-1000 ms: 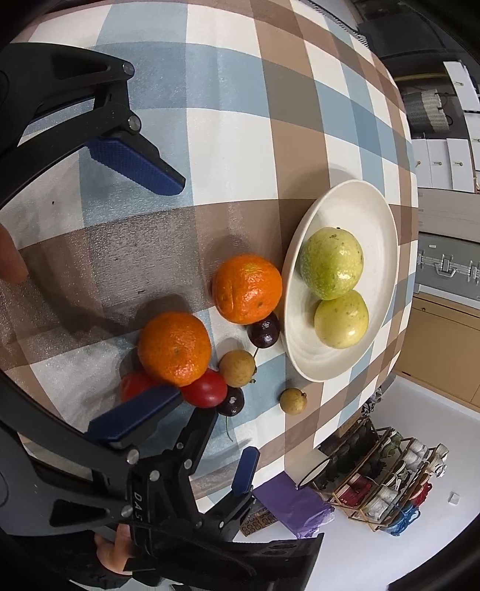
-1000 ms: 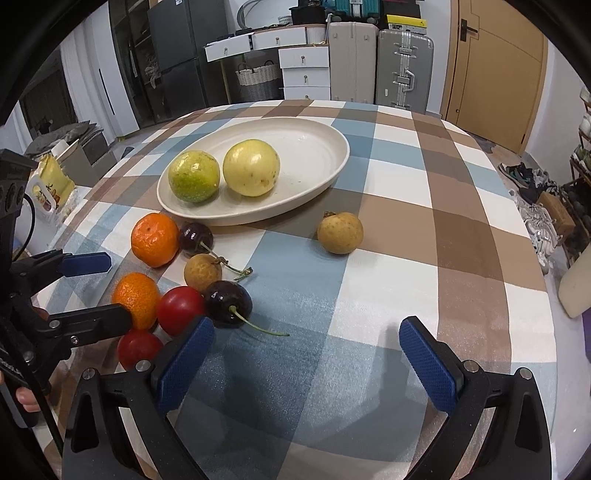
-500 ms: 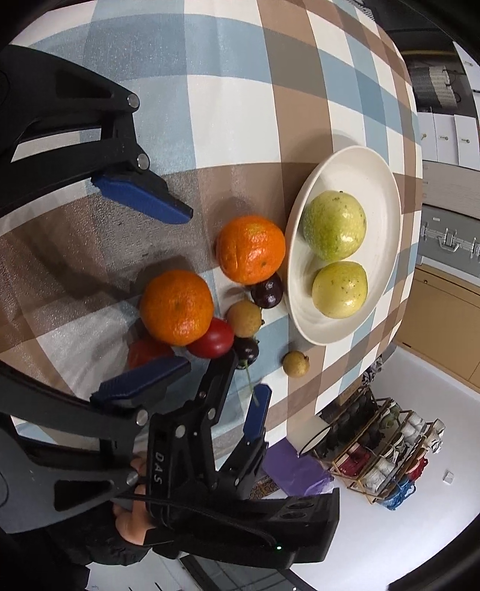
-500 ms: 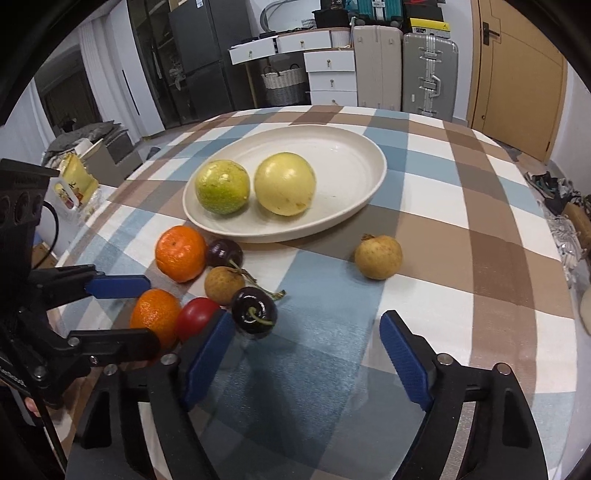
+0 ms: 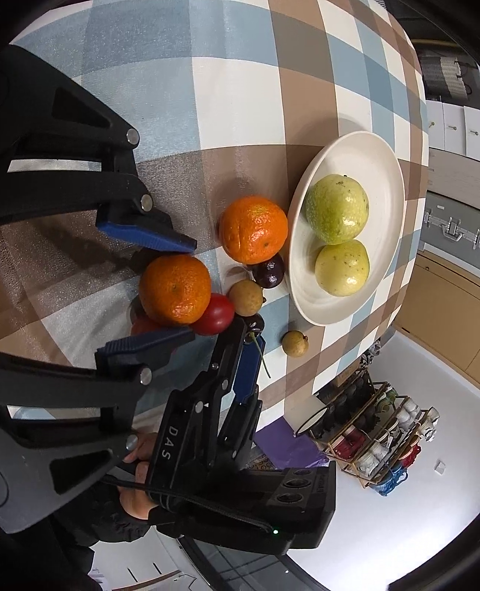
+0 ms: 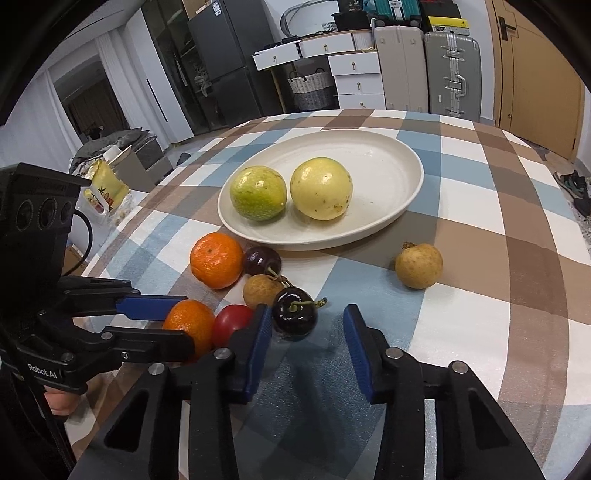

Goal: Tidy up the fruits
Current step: 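Grasp an orange with the left tool while the right tool grasps a dark cherry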

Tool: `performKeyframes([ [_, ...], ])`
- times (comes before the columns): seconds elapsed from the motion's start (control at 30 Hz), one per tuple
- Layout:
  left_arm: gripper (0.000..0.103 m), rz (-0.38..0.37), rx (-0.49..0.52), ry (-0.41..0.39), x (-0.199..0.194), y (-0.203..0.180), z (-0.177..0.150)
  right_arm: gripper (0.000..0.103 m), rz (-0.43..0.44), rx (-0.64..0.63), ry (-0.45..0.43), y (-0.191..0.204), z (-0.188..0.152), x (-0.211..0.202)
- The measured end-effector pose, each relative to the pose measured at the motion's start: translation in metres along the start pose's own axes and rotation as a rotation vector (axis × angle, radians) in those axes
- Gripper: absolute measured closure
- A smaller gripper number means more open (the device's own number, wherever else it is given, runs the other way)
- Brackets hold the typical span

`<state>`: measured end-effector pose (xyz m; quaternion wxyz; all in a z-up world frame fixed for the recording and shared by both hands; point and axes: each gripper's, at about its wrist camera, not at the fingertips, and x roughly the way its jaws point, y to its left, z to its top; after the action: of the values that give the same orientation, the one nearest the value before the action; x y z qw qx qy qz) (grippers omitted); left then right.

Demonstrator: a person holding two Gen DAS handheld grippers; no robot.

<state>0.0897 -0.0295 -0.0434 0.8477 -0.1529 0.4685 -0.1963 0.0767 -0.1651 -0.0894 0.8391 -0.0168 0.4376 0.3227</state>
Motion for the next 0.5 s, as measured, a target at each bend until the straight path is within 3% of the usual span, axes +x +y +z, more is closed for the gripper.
performKeyframes([
  [0.2, 0.065, 0.015, -0.003, -0.013, -0.004, 0.002, -0.001, 0.077, 0.026, 0.007, -0.009, 0.001, -0.002, -0.002],
  [0.5, 0.065, 0.05, 0.005, -0.058, -0.016, 0.004, 0.001, 0.078, 0.02, 0.027, -0.04, 0.0, -0.003, -0.01],
])
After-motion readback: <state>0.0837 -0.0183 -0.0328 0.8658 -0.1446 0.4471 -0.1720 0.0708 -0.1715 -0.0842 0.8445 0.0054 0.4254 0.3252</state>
